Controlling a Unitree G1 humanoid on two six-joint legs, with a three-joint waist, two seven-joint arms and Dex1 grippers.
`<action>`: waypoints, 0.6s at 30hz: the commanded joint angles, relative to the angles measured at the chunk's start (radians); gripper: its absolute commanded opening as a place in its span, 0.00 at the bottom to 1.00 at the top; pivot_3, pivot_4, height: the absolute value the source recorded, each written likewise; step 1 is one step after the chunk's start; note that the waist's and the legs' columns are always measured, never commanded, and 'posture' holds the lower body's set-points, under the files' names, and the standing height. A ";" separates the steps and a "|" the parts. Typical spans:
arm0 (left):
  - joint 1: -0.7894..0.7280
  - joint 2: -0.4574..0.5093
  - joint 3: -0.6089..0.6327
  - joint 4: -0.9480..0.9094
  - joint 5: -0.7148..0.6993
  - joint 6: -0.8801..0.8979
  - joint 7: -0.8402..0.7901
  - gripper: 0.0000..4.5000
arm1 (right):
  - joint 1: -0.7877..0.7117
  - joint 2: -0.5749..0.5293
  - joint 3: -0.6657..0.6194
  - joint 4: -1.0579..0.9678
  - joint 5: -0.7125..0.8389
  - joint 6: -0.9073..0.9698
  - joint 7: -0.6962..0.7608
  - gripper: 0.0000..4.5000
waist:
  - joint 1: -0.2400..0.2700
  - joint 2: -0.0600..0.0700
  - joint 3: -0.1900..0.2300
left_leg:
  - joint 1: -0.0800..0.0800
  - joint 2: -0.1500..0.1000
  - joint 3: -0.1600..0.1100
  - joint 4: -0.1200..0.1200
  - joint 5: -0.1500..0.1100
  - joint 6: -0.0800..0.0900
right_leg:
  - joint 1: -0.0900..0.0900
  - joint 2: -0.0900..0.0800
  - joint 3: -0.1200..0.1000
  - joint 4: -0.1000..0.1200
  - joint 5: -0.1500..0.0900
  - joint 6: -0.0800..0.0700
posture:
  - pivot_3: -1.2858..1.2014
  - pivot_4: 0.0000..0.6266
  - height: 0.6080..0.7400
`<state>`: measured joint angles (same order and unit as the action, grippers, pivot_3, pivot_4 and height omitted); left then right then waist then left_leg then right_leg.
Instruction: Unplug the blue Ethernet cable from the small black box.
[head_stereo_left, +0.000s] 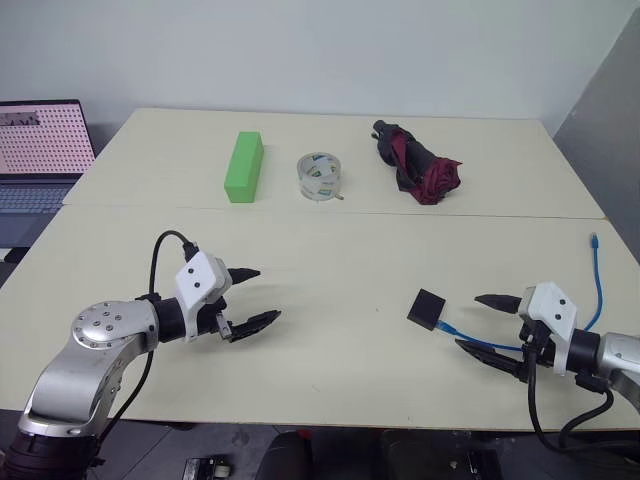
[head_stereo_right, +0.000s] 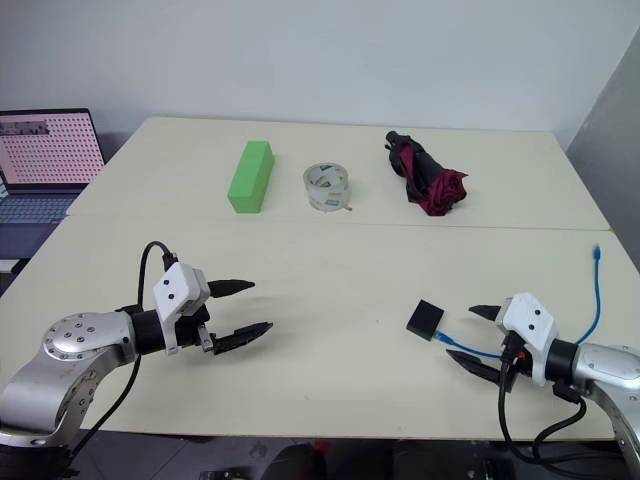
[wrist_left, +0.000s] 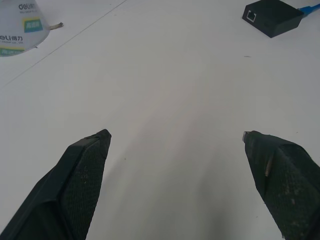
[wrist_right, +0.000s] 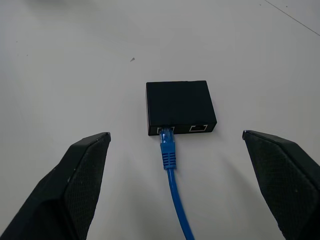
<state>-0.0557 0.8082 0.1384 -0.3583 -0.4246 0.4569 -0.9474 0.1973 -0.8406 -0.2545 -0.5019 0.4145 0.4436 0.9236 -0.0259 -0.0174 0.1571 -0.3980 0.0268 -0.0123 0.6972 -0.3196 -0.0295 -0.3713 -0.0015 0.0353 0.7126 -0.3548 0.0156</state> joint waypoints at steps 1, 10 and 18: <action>-0.014 0.001 0.020 -0.049 -0.031 0.004 0.001 1.00 | 0.003 -0.006 -0.027 -0.013 0.002 -0.021 0.001 1.00 | 0.000 0.000 0.000 | 0.000 0.000 0.000 0.000 0.000 0.000 | 0.000 0.000 0.000 0.000 0.000 0.000 | 0.52 0.24 1.00; -0.015 0.014 -0.001 -0.067 -0.027 0.018 -0.004 1.00 | 0.025 -0.017 -0.035 -0.023 -0.007 -0.011 -0.005 1.00 | 0.000 0.000 0.000 | 0.000 0.000 0.000 0.000 0.000 0.000 | 0.000 0.000 0.000 0.000 0.000 0.000 | 0.52 0.24 1.00; -0.084 0.000 -0.104 -0.083 -0.043 0.062 -0.038 1.00 | 0.121 -0.014 -0.084 -0.092 -0.006 0.030 -0.030 1.00 | 0.003 0.000 0.000 | 0.000 0.000 0.000 0.000 0.000 0.000 | 0.000 0.000 0.000 0.000 0.000 0.000 | 0.52 0.24 1.00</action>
<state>-0.1103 0.8073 0.0581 -0.4053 -0.4553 0.5135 -0.9739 0.3002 -0.8449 -0.3007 -0.5477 0.4071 0.4612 0.9071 -0.0230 -0.0174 0.1570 -0.3980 0.0265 -0.0121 0.6975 -0.3196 -0.0295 -0.3709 -0.0015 0.0356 0.7126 -0.3548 0.0157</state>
